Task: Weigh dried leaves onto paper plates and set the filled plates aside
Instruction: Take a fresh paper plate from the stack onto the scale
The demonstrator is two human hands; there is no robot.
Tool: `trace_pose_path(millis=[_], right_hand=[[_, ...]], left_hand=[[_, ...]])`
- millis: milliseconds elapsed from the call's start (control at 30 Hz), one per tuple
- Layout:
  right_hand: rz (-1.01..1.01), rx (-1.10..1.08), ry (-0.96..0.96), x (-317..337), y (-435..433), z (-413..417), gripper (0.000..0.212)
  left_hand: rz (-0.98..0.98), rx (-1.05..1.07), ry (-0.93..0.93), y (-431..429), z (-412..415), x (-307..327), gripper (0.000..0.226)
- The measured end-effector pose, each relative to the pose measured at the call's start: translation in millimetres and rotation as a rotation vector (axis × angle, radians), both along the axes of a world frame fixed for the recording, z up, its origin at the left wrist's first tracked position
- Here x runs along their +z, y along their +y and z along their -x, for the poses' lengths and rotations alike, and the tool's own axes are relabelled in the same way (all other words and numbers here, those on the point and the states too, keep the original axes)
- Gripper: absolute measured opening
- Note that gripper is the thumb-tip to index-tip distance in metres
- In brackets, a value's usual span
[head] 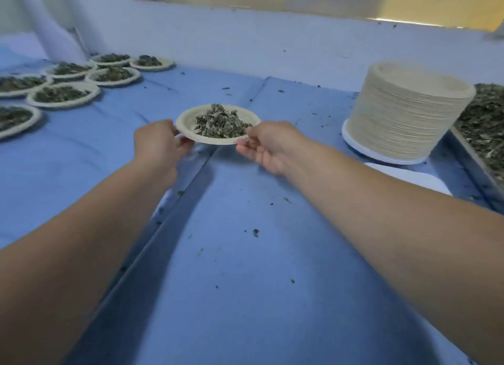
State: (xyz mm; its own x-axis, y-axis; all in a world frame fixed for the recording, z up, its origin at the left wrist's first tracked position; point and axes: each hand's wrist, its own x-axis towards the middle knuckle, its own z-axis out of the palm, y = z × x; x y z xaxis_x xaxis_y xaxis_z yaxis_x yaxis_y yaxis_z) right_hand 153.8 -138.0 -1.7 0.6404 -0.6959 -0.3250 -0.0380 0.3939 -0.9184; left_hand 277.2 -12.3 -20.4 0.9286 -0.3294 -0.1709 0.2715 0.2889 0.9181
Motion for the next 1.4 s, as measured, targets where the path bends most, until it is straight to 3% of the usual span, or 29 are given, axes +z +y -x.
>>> trace_pose_path(millis=[167, 400, 467, 600, 767, 900, 1067, 1200, 1400], right_hand=[[-0.098, -0.028, -0.023, -20.0, -1.8, -66.6, 0.015], [-0.175, 0.055, -0.064, -3.8, -15.5, -140.7, 0.026], [-0.187, 0.083, -0.061, -2.0, -19.9, -160.0, 0.023], [-0.226, 0.061, -0.091, -9.5, -29.8, -196.7, 0.03], [-0.249, -0.005, -0.196, -17.9, -45.0, -245.9, 0.01], [-0.291, -0.073, -0.306, -18.9, -61.0, -285.4, 0.004], [-0.342, -0.145, -0.385, -22.3, -73.5, -328.3, 0.023], [-0.37, -0.202, -0.421, -18.9, -78.0, -350.1, 0.008], [-0.404, -0.346, -0.469, -18.0, -86.6, -373.6, 0.012]], left_hand=[[-0.13, -0.086, -0.093, -3.2, -60.1, -4.1, 0.01], [-0.231, -0.084, -0.083, -25.0, -121.7, -0.6, 0.02], [-0.263, -0.097, -0.115, -30.6, -139.9, -1.4, 0.029], [-0.348, -0.049, -0.229, -37.0, -173.4, -7.6, 0.068], [-0.066, -0.05, -0.13, -37.4, -195.7, -25.0, 0.074], [0.104, -0.044, -0.023, -34.2, -209.6, -26.9, 0.067], [0.384, -0.126, 0.243, -32.2, -213.1, -24.2, 0.06], [0.444, -0.137, 0.291, -32.8, -216.6, -25.1, 0.057], [0.489, -0.167, 0.323, -36.0, -219.3, -27.3, 0.04]])
